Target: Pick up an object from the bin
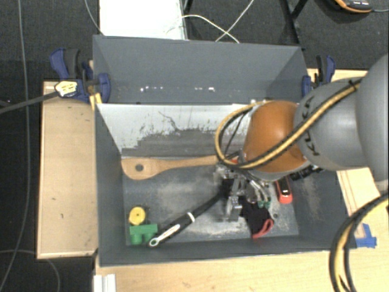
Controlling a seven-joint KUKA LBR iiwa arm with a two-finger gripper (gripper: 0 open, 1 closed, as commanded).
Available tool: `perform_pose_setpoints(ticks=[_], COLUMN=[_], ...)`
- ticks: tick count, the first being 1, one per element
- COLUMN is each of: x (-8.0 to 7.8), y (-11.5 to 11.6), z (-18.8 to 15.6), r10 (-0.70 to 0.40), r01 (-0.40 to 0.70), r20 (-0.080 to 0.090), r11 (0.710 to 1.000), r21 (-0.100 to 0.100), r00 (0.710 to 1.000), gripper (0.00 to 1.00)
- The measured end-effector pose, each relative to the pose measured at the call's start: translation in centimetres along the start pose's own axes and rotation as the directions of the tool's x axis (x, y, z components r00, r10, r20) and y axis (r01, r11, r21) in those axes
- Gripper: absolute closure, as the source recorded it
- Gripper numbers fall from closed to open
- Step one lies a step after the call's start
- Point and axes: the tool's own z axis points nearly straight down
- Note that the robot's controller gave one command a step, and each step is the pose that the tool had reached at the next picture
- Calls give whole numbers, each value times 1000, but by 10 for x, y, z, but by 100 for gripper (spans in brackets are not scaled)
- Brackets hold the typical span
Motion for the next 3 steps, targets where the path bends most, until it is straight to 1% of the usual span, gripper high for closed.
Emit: perform_pose_setpoints(ticks=[1, 2, 3], x=[19, 27, -1], y=[-50, -30, -37], z=[-72, -30, 1], r10=[37, 75, 370], r01=[-37, -75, -370], r20=[16, -2, 11], r11=[999, 997, 929], r21=[-3, -5, -8], r00=[999, 997, 929], gripper=[0, 0, 0])
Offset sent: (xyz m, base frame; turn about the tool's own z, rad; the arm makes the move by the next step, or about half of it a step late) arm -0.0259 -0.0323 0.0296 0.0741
